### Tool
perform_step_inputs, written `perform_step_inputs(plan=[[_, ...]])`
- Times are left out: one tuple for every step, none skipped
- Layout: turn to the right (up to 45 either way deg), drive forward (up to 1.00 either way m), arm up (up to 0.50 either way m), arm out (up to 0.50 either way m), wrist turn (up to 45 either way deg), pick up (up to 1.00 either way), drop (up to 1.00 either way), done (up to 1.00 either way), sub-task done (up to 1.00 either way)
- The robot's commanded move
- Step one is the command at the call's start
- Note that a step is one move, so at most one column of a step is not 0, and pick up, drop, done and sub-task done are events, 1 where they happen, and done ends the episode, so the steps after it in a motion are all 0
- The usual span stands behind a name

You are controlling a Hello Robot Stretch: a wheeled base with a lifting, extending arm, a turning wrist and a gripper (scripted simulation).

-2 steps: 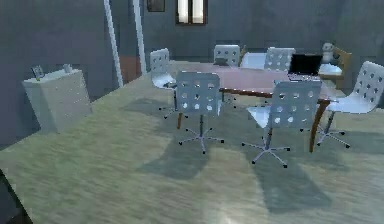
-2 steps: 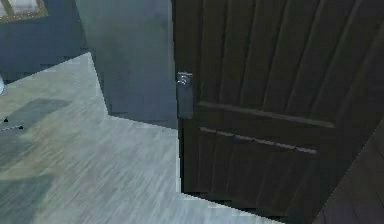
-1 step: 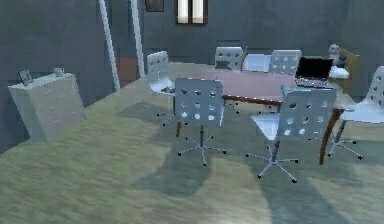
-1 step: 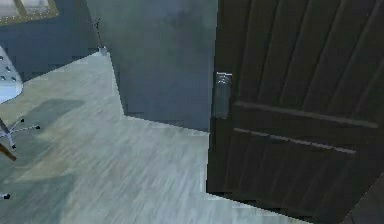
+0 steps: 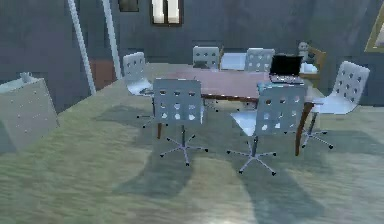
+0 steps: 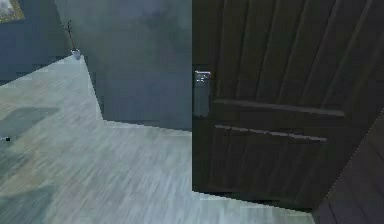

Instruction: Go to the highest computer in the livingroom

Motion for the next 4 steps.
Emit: perform_step_inputs(plan=[[0.0, 0.4, 0.0, 0.0, 0.0, 0.0, 0.0, 0.0, 0.0], [-33.0, 0.0, 0.0, 0.0, 0.0, 0.0, 0.0, 0.0, 0.0], [0.0, 0.5, 0.0, 0.0, 0.0, 0.0, 0.0, 0.0, 0.0], [-42.0, 0.0, 0.0, 0.0, 0.0, 0.0, 0.0, 0.0, 0.0]])
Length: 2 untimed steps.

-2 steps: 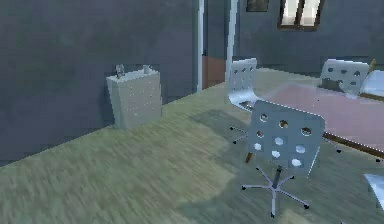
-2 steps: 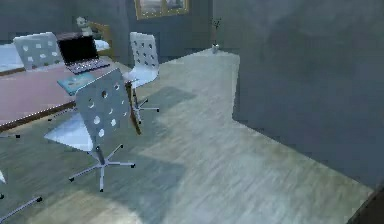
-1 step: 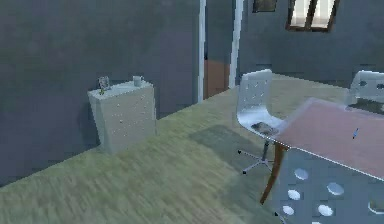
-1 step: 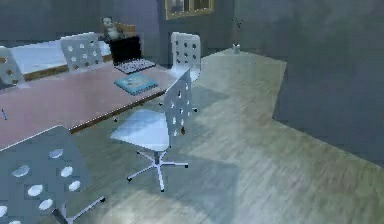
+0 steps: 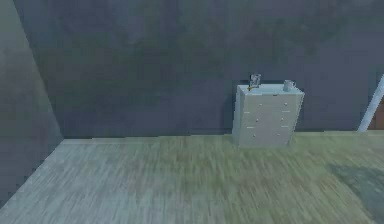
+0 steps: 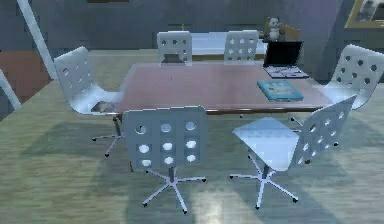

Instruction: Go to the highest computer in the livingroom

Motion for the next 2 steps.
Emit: perform_step_inputs(plan=[[0.0, 0.45, 0.0, 0.0, 0.0, 0.0, 0.0, 0.0, 0.0], [39.0, 0.0, 0.0, 0.0, 0.0, 0.0, 0.0, 0.0, 0.0]])
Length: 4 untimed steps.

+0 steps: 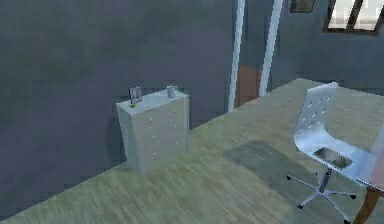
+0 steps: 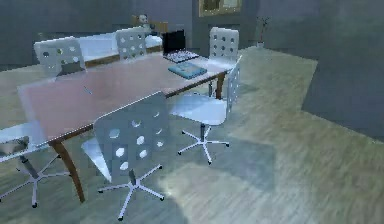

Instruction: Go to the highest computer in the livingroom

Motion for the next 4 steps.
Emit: perform_step_inputs(plan=[[0.0, 1.0, 0.0, 0.0, 0.0, 0.0, 0.0, 0.0, 0.0], [6.0, 0.0, 0.0, 0.0, 0.0, 0.0, 0.0, 0.0, 0.0], [0.0, 0.45, 0.0, 0.0, 0.0, 0.0, 0.0, 0.0, 0.0], [27.0, 0.0, 0.0, 0.0, 0.0, 0.0, 0.0, 0.0, 0.0]])
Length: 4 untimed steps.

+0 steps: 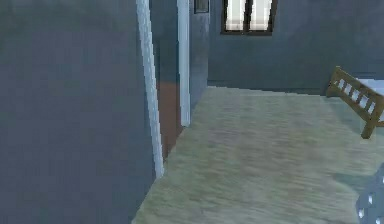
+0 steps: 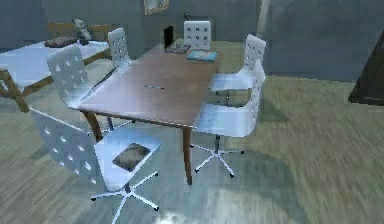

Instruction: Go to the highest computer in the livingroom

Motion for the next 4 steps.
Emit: perform_step_inputs(plan=[[0.0, 1.0, 0.0, 0.0, 0.0, 0.0, 0.0, 0.0, 0.0], [6.0, 0.0, 0.0, 0.0, 0.0, 0.0, 0.0, 0.0, 0.0], [0.0, 0.55, 0.0, 0.0, 0.0, 0.0, 0.0, 0.0, 0.0], [-6.0, 0.0, 0.0, 0.0, 0.0, 0.0, 0.0, 0.0, 0.0]])
